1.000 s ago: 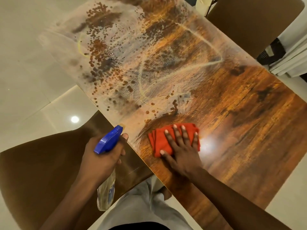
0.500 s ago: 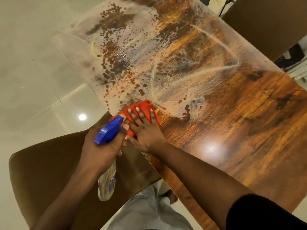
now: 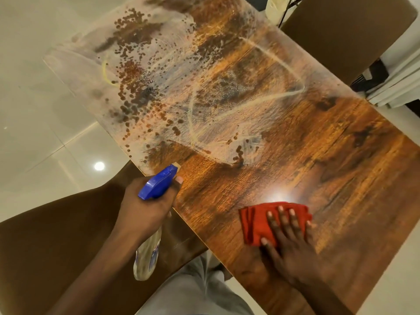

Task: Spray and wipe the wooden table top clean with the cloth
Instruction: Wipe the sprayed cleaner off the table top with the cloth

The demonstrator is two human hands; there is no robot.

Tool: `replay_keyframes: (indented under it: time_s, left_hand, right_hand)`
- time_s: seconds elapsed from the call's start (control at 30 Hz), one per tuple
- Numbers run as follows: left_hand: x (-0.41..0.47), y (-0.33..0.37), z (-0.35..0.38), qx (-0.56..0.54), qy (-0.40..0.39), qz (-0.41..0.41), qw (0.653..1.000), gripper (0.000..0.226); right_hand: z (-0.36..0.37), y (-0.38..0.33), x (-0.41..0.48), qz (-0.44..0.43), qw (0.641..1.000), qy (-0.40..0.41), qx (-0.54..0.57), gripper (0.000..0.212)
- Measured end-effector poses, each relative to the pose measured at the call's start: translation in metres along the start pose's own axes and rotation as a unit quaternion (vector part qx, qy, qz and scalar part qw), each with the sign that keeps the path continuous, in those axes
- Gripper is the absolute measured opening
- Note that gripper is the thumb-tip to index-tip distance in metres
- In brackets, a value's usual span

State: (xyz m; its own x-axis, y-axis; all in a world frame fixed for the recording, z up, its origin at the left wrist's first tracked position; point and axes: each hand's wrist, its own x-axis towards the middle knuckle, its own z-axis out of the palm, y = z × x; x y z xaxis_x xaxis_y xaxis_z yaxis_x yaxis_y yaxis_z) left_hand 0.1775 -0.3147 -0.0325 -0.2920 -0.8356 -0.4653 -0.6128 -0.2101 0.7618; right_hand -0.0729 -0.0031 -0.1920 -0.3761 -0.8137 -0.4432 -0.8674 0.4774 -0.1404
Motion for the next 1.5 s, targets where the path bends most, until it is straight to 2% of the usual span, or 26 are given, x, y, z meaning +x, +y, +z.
replay_keyframes:
  time_s: [0.1,0.2,0.27,0.33,0.43,0.57,0.67,0.73,0.8,0.93,1.03,1.13,1.23,1.33,1.43,1.5]
  left_hand:
    - [0.0,0.004,0.008,0.019,-0.016,0.013,1.0,0.042]
    - [0.004,0.014,0.014,0.021,-0.022,0.041,0.999,0.045]
    - [0.006,0.02,0.016,0.017,-0.027,0.058,0.998,0.044]
    - [0.009,0.022,0.015,0.005,-0.028,0.059,0.998,0.042]
    - [0.01,0.024,0.013,-0.002,-0.024,0.044,0.999,0.048]
    - [0.015,0.024,0.009,0.014,-0.007,0.058,0.998,0.058]
    - [0.02,0.022,0.001,-0.006,0.019,0.048,0.999,0.055]
    - [0.023,0.022,-0.004,-0.017,0.028,0.038,0.999,0.044]
    - [0.026,0.021,-0.005,-0.002,0.032,0.057,0.998,0.036]
    - [0.028,0.024,-0.006,0.008,0.03,0.072,0.997,0.04]
    - [0.028,0.022,-0.005,0.004,0.022,0.073,0.997,0.032]
    - [0.03,0.027,0.001,-0.017,0.017,0.054,0.998,0.04]
    - [0.032,0.03,0.007,-0.017,0.008,0.054,0.998,0.044]
    - [0.031,0.027,0.012,-0.014,-0.002,0.054,0.998,0.037]
    - [0.031,0.025,0.016,-0.012,-0.008,0.062,0.998,0.036]
    - [0.033,0.025,0.018,-0.008,-0.007,0.065,0.998,0.036]
  right_hand:
    - [-0.03,0.047,0.028,0.13,0.99,-0.003,0.06,0.088]
    - [-0.069,0.073,0.086,0.259,0.955,0.036,0.138,0.092]
    - [-0.094,0.074,0.133,0.308,0.934,0.055,0.171,0.094]
    - [-0.11,0.06,0.18,0.315,0.929,0.063,0.182,0.094]
    - [-0.118,0.01,0.233,0.257,0.953,0.054,0.153,0.092]
    - [-0.106,-0.091,0.259,0.1,0.991,0.032,0.08,0.088]
    - [-0.079,-0.171,0.242,-0.045,0.997,0.011,0.054,0.083]
    - [-0.057,-0.207,0.214,-0.125,0.991,0.006,0.048,0.08]
    - [-0.037,-0.22,0.182,-0.175,0.983,0.021,0.043,0.077]
    - [-0.008,-0.197,0.119,-0.229,0.972,0.043,0.027,0.073]
    - [0.005,-0.157,0.08,-0.18,0.981,0.052,0.039,0.071]
    - [-0.004,-0.097,0.066,-0.087,0.994,0.05,0.031,0.073]
    - [-0.028,-0.028,0.079,0.004,0.999,0.04,0.027,0.076]
    - [-0.054,0.021,0.113,0.116,0.99,0.043,0.06,0.079]
    - [-0.079,0.02,0.166,0.22,0.965,0.064,0.124,0.086]
    - [-0.089,-0.008,0.197,0.224,0.963,0.067,0.135,0.088]
